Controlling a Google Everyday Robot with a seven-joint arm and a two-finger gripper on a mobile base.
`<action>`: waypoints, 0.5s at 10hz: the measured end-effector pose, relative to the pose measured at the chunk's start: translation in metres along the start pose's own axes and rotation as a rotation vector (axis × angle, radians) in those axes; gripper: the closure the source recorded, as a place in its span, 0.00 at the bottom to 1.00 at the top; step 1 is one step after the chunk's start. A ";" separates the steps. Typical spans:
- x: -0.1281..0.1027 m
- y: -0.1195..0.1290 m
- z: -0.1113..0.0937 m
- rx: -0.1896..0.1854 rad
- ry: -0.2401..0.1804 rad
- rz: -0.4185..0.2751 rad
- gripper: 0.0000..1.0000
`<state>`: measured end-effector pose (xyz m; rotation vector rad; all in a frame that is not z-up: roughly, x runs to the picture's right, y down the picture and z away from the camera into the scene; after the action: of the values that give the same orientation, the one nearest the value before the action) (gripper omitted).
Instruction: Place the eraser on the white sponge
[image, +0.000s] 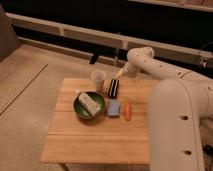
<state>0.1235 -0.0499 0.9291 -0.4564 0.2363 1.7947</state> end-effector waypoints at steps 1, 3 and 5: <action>0.013 0.013 0.016 -0.001 0.048 -0.040 0.35; 0.027 0.016 0.036 0.014 0.107 -0.067 0.35; 0.029 0.012 0.054 0.051 0.146 -0.080 0.35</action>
<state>0.0963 -0.0064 0.9647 -0.5540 0.3594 1.6757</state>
